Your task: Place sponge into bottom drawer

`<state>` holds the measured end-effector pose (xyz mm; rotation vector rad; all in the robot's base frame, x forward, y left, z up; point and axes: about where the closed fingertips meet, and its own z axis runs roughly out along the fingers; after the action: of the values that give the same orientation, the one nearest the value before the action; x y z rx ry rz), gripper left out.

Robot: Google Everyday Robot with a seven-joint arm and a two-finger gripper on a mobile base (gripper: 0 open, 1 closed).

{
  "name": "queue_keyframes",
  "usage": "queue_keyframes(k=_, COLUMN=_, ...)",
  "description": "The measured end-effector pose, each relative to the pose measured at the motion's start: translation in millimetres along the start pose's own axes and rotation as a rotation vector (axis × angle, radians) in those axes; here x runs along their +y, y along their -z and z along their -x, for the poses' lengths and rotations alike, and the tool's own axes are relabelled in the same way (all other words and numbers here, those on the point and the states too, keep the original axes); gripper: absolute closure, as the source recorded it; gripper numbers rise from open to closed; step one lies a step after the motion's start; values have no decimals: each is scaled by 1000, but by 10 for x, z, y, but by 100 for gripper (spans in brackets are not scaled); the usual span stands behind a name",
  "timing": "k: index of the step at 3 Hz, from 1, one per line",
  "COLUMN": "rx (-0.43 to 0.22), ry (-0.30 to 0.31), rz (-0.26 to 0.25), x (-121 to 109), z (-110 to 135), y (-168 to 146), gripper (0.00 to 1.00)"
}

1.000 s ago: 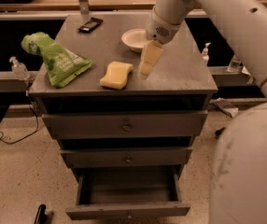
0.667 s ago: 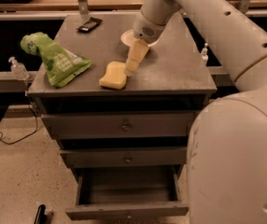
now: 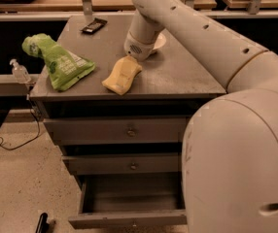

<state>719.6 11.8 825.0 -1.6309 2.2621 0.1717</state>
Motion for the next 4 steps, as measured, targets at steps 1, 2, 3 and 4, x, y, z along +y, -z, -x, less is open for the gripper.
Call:
queue_keyframes(k=1, rx=15, ry=-23, rz=-34, x=120, z=18, y=-29, gripper=0)
queue_keyframes(k=2, rx=17, ry=-32, rz=-59, x=238, z=39, y=16, gripper=0)
queue_keyframes(k=3, rx=15, ry=-33, rz=-75, x=287, z=47, y=71, gripper=0)
queue_keyframes(k=4, rx=-24, ry=-38, rz=-113, x=257, z=17, y=331, gripper=16)
